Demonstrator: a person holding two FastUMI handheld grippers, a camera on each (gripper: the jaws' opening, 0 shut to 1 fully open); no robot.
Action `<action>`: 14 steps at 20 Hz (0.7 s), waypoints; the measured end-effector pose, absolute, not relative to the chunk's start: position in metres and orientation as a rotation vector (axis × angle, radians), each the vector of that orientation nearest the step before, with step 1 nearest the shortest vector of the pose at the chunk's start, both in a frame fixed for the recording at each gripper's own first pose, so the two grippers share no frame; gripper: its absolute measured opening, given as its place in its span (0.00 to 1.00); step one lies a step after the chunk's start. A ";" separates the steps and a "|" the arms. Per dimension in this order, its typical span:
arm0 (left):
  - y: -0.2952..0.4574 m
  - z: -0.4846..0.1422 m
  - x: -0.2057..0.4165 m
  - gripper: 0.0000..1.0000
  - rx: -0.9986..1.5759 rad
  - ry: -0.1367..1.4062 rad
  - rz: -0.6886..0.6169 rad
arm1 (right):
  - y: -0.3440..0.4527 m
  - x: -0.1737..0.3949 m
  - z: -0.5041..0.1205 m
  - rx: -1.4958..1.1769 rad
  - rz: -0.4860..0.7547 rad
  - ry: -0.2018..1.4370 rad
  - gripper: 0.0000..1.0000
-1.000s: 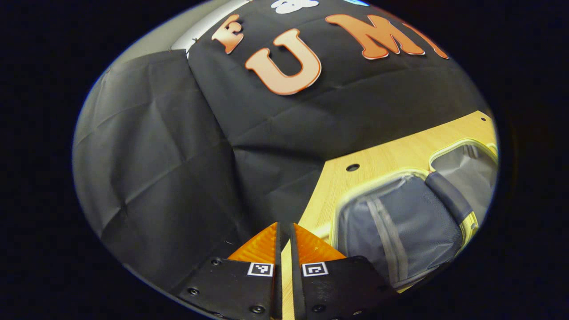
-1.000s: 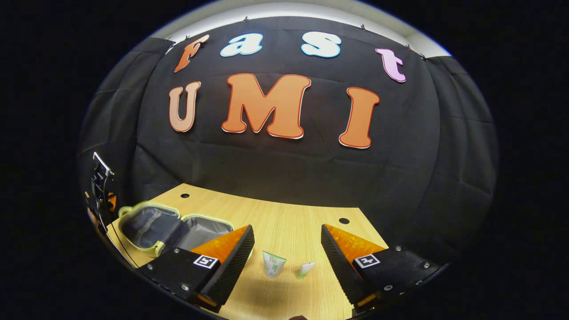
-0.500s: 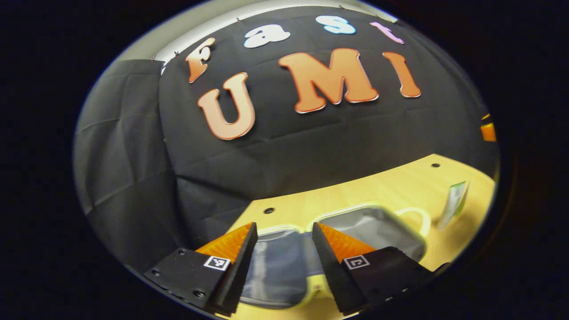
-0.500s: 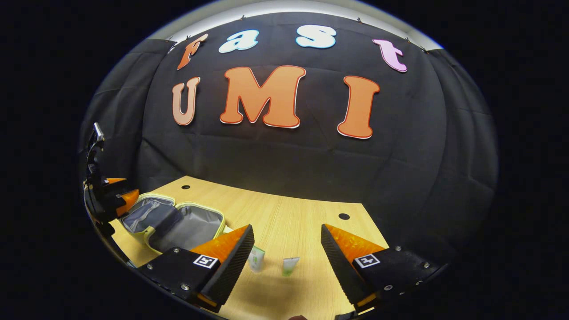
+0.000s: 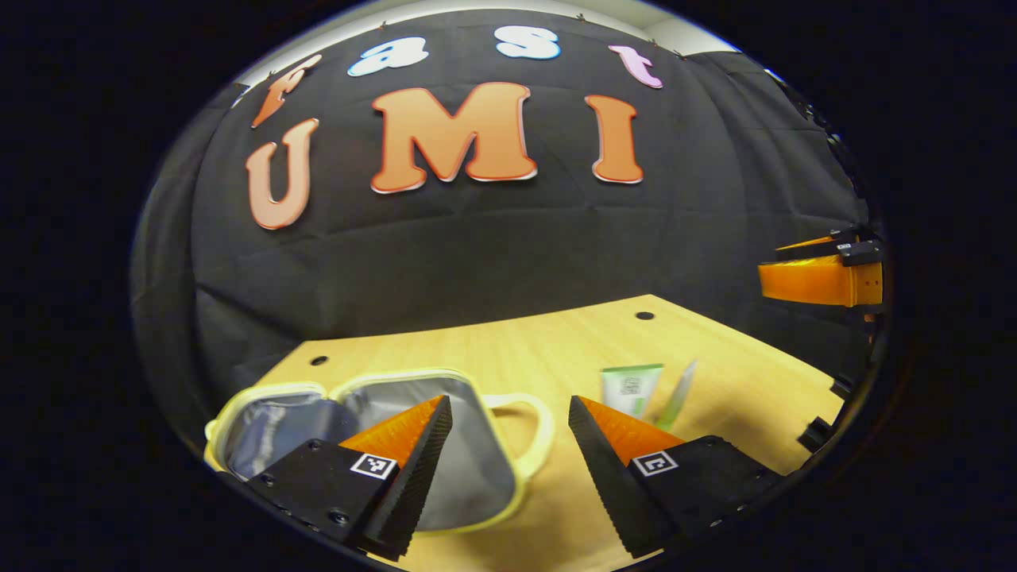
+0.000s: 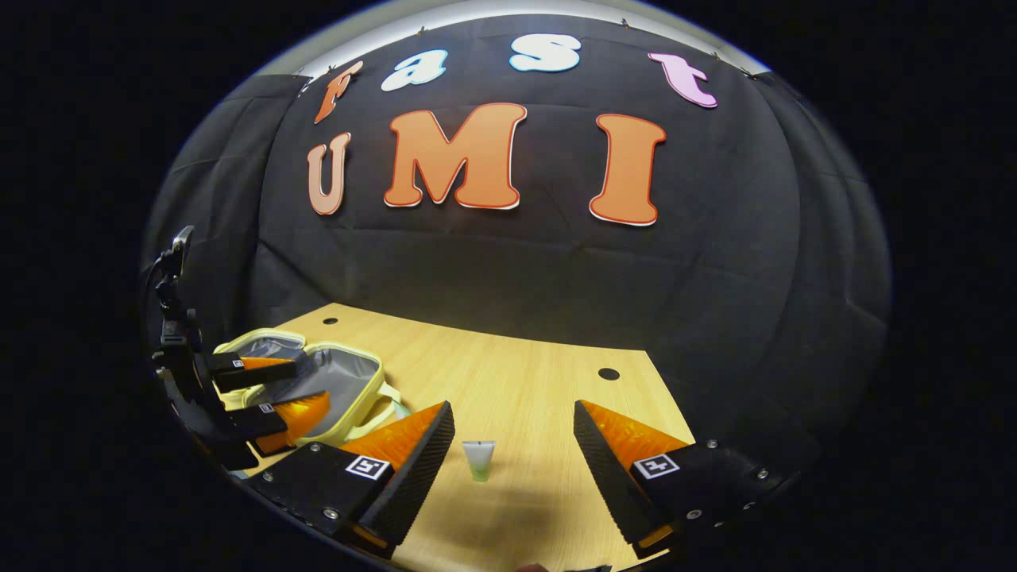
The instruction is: First open the suitcase, pack the skin care products into it, and then close the suitcase.
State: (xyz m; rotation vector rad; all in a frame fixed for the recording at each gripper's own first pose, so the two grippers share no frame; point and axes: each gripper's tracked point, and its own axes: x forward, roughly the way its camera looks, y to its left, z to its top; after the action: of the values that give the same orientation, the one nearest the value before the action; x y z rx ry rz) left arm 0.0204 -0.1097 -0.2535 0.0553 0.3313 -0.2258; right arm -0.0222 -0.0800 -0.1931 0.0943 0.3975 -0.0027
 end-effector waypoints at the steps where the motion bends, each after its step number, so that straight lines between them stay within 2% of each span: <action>1: -0.126 -0.261 0.021 0.92 0.055 0.333 -0.258 | -0.082 -0.024 -0.199 0.094 -0.006 0.401 0.96; 8: -0.203 -0.321 0.044 0.93 -0.011 0.433 -0.402 | -0.091 -0.037 -0.232 0.092 -0.041 0.420 0.96; 9: -0.209 -0.329 0.051 0.88 -0.010 0.452 -0.411 | -0.089 -0.038 -0.235 0.093 -0.042 0.419 0.96; 11: -0.214 -0.351 0.057 0.88 -0.009 0.489 -0.422 | -0.091 -0.038 -0.240 0.080 -0.052 0.418 0.96; 12: -0.215 -0.362 0.066 0.86 -0.011 0.502 -0.421 | -0.091 -0.039 -0.243 0.078 -0.058 0.417 0.96; 14: -0.214 -0.359 0.066 0.65 -0.015 0.483 -0.418 | -0.088 -0.043 -0.250 0.087 -0.053 0.419 0.96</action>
State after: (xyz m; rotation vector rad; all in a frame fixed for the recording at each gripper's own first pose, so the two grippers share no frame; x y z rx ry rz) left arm 0.0663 -0.2145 -0.3585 -0.0152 0.4826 -0.4178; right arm -0.0430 -0.0884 -0.2498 0.0869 0.4193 -0.0528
